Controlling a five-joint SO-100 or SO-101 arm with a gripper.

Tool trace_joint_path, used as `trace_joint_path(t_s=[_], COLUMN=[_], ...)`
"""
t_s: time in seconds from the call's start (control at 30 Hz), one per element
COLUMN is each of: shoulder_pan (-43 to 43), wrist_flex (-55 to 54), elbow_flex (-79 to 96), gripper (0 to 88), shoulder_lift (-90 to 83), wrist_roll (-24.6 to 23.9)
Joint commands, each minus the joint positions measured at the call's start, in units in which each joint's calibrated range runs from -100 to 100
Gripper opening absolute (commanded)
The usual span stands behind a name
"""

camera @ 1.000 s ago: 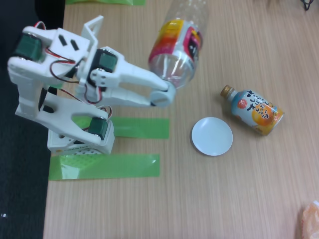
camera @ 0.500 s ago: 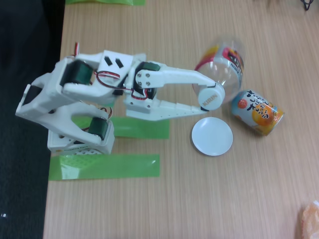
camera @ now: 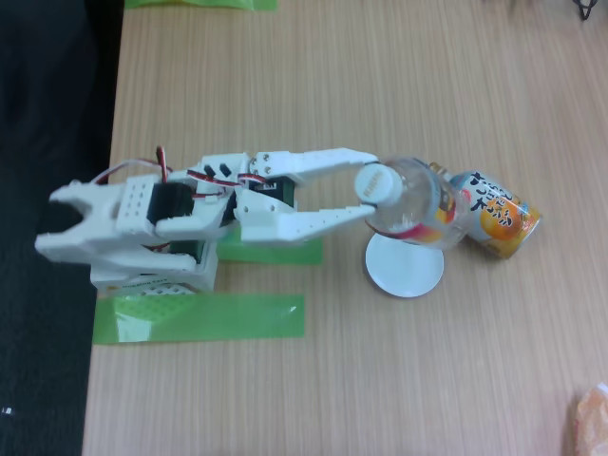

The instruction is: Pick up the plastic bottle and stand it up on the white place

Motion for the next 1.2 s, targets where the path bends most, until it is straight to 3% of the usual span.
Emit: trace_joint_path(t_s=[0.0,0.4,0.7,1.17], shoulder_pan=[-4.72,-9.32,-9.39,-9.39], wrist_flex=[-2.52,-1.23,19.80,21.00], elbow_flex=[5.31,2.86,-7.64,-9.72], gripper=[6.7,6.7,6.6,6.6], shoulder_lift=[-6.57,-4.47,-4.13,-3.29], wrist_roll=[3.98,9.02,9.02,10.44])
